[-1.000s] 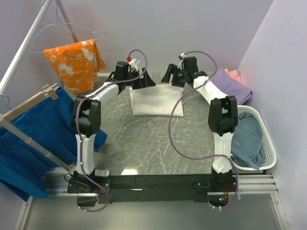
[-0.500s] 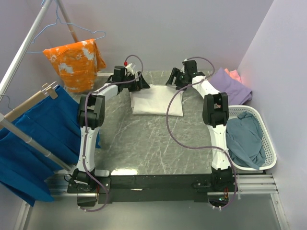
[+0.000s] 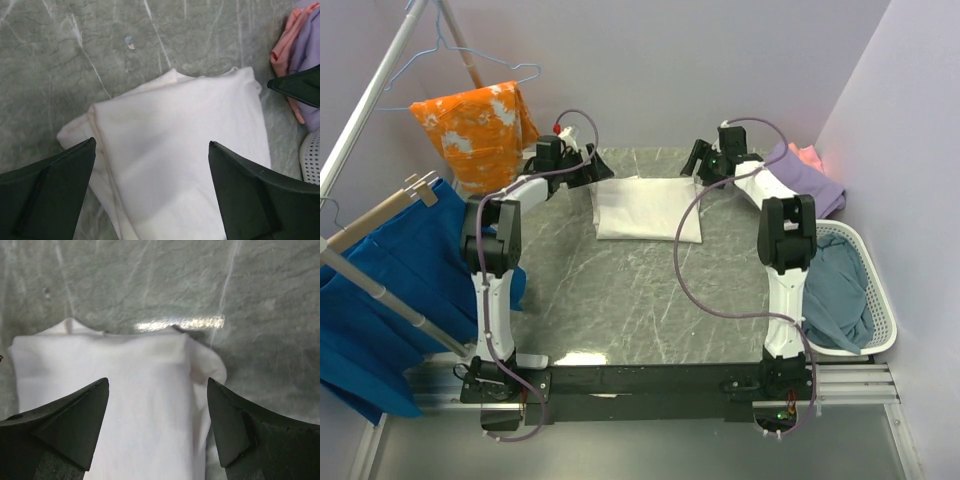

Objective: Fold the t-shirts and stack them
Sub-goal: Smooth out wrinkles on the folded tshirt

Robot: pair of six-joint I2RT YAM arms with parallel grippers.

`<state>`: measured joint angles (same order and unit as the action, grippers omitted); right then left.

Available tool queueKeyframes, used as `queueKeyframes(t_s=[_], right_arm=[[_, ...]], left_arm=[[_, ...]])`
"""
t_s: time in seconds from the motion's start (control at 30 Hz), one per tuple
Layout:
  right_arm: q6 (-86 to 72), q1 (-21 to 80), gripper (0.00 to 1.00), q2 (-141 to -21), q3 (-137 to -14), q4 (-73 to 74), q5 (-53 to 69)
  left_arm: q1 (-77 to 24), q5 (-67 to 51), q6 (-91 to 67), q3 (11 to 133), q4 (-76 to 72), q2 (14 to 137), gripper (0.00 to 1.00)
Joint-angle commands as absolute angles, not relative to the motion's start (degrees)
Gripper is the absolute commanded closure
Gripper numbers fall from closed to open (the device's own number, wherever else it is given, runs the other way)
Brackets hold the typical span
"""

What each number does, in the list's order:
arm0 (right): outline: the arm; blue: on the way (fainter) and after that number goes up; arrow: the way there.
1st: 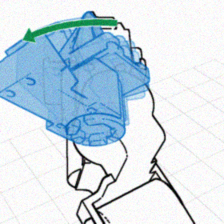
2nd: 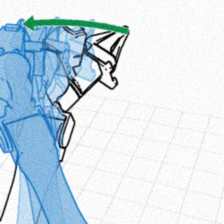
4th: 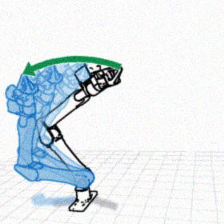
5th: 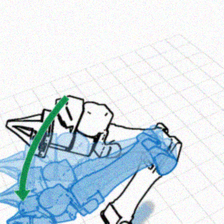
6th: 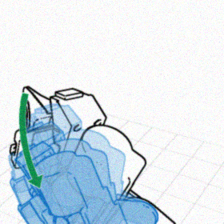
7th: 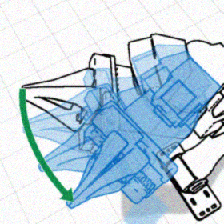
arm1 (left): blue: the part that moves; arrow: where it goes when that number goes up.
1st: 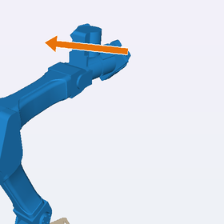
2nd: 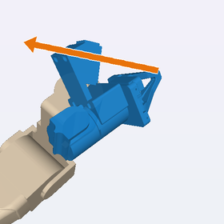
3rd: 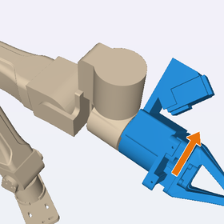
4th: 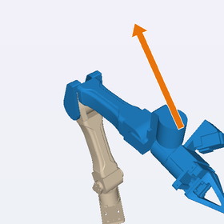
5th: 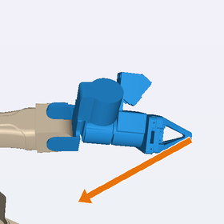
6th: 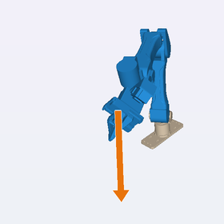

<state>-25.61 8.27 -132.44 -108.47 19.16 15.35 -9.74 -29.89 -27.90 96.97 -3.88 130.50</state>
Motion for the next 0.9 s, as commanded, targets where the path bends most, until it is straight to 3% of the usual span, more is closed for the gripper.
queueKeyframes(t_s=[0.0, 0.13, 0.4, 0.63, 0.87], right_arm=[[-24.17, 8.70, 0.14, -121.13, -102.94, 13.62, 15.55], [-24.08, 9.93, 0.14, -118.13, -97.66, 12.57, 17.48], [-26.63, 13.00, 0.15, -117.25, -90.62, 10.55, 22.50], [-27.86, 13.01, 0.15, -118.30, -87.80, 13.97, 19.17], [-27.68, 13.09, 0.15, -122.69, -93.16, 23.28, 12.75]], left_arm=[[-10.02, -27.59, -28.21, 91.25, -7.73, 118.59, 0.01], [-11.25, -32.16, -30.67, 84.74, -11.33, 115.49, 0.01], [-16.61, -42.01, -32.08, 83.32, -10.11, 117.94, 0.01], [-18.28, -33.34, -29.54, 72.54, -3.08, 115.85, 0.00], [-18.28, -25.50, -30.23, 65.31, -3.51, 114.79, 0.01]])
